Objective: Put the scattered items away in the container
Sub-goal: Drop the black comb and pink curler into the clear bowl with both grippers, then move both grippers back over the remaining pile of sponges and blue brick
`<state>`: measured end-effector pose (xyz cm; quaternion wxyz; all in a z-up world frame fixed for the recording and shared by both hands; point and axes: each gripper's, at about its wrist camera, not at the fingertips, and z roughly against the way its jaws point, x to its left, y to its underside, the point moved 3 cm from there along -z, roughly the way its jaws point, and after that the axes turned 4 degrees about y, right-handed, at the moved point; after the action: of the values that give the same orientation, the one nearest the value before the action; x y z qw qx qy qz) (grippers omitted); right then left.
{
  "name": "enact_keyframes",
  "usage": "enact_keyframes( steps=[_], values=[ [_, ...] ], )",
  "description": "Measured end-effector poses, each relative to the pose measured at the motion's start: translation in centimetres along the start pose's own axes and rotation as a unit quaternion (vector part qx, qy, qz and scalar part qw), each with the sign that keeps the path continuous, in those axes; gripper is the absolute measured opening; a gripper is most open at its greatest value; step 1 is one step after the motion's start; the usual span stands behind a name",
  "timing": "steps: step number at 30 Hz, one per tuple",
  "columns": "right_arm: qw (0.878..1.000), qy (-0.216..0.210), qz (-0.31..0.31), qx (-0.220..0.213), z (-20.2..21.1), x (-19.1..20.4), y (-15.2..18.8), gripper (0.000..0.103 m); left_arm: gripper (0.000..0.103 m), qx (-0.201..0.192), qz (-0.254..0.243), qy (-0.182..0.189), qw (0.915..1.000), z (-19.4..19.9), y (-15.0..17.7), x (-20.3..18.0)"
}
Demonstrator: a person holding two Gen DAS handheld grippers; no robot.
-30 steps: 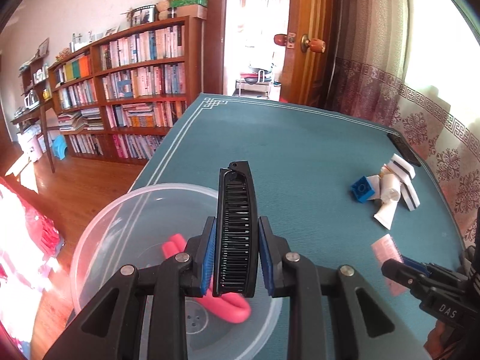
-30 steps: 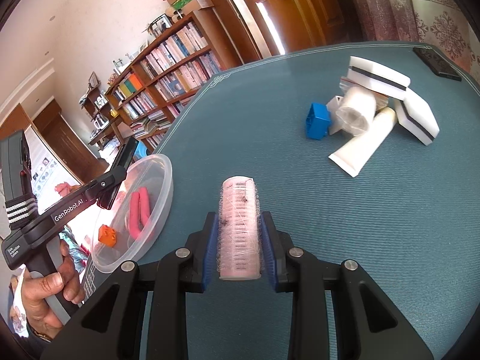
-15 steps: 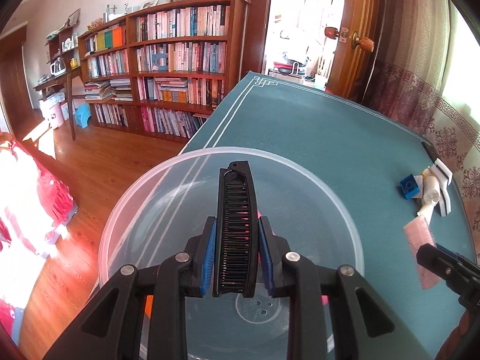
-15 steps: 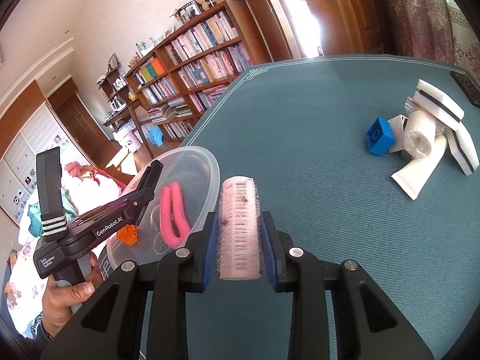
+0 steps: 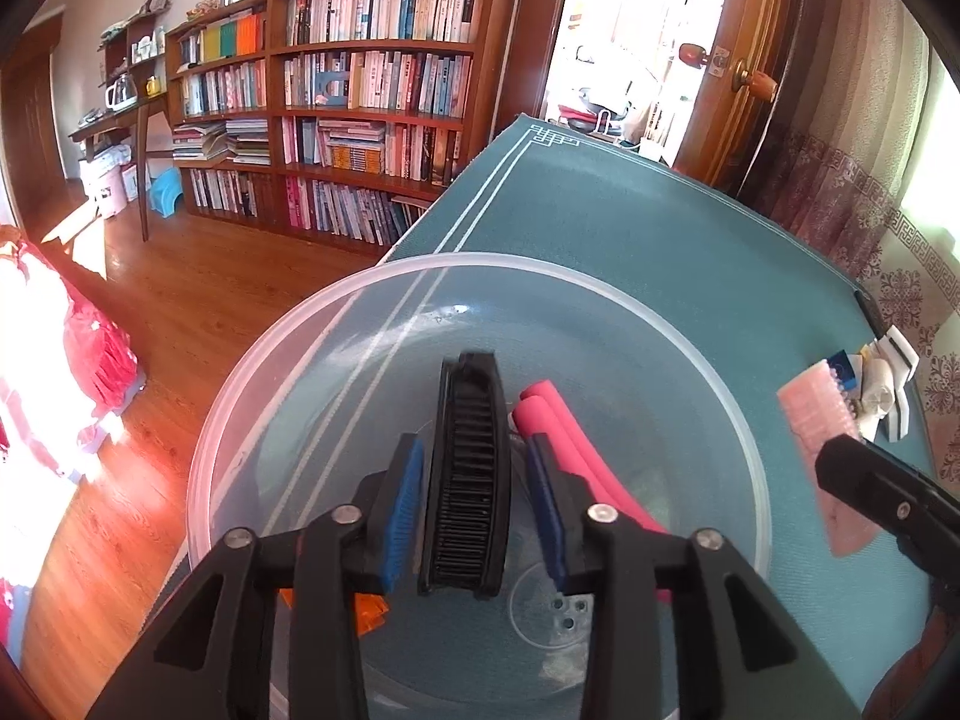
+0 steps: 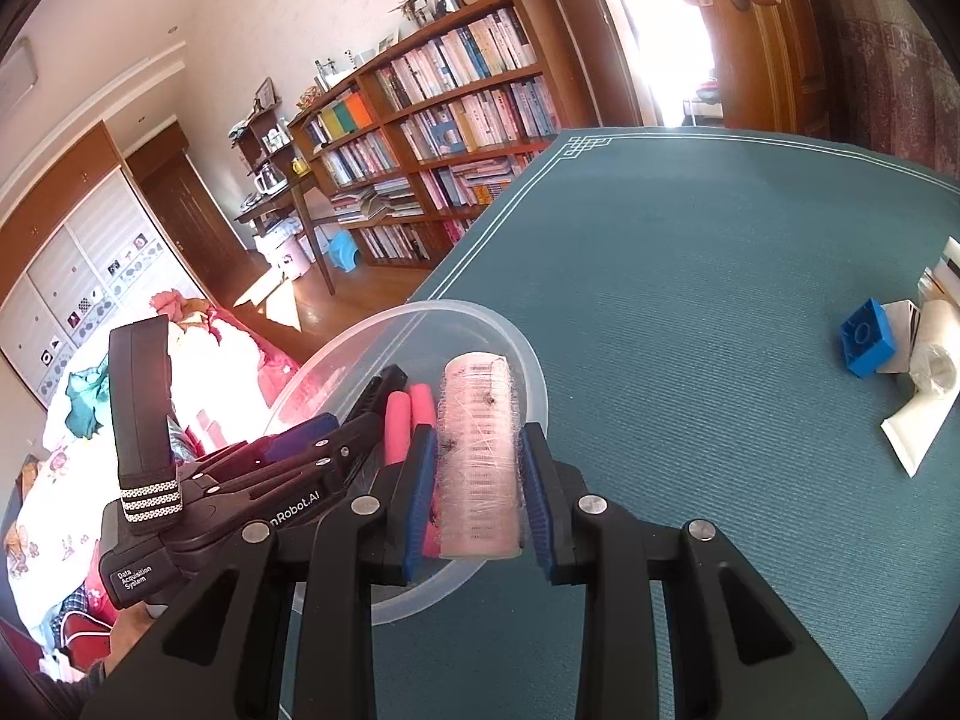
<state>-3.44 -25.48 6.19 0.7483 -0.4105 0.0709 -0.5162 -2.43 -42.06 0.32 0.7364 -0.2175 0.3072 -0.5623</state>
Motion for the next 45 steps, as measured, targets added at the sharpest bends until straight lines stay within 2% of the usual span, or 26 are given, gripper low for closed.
enact_keyframes(
  steps=[1,2,8,17,19,22,24,33,45],
  values=[
    [1.000,0.000,0.001,0.001,-0.2,0.1,-0.1,0.031,0.063,-0.005,0.002,0.002,1.0000,0.2,0.0,0.1],
    [1.000,-0.001,0.002,0.001,-0.3,0.2,-0.2,0.031,0.068,-0.010,0.003,0.003,0.9999,0.4,0.0,0.2],
    [1.000,-0.003,0.009,0.009,-1.7,0.7,-0.8,0.031,0.079,-0.025,-0.008,-0.008,0.9996,1.2,-0.2,0.2],
    [1.000,0.007,0.010,0.028,-4.1,0.9,-1.4,0.033,0.084,-0.029,0.001,-0.030,0.9991,1.1,-0.9,1.2],
    [1.000,0.007,0.004,0.030,-4.4,0.6,-1.4,0.043,0.084,-0.028,0.005,-0.035,0.9990,1.1,-0.9,1.5],
    [1.000,0.003,0.003,0.027,-4.4,0.5,-1.4,0.052,0.085,-0.026,0.009,-0.040,0.9988,1.0,-0.8,1.7],
    [1.000,0.007,0.003,0.023,-4.3,0.4,-1.4,0.054,0.085,-0.025,0.011,-0.042,0.9987,1.0,-0.8,1.8],
    [0.999,0.017,-0.024,0.012,-2.6,-1.4,-0.2,0.054,0.086,-0.022,-0.005,-0.038,0.9990,0.8,-0.9,0.5],
    [0.996,0.053,-0.075,-0.006,0.9,-6.0,1.6,0.054,0.086,-0.013,-0.047,-0.021,0.9986,0.8,-0.7,-3.0]
  ],
)
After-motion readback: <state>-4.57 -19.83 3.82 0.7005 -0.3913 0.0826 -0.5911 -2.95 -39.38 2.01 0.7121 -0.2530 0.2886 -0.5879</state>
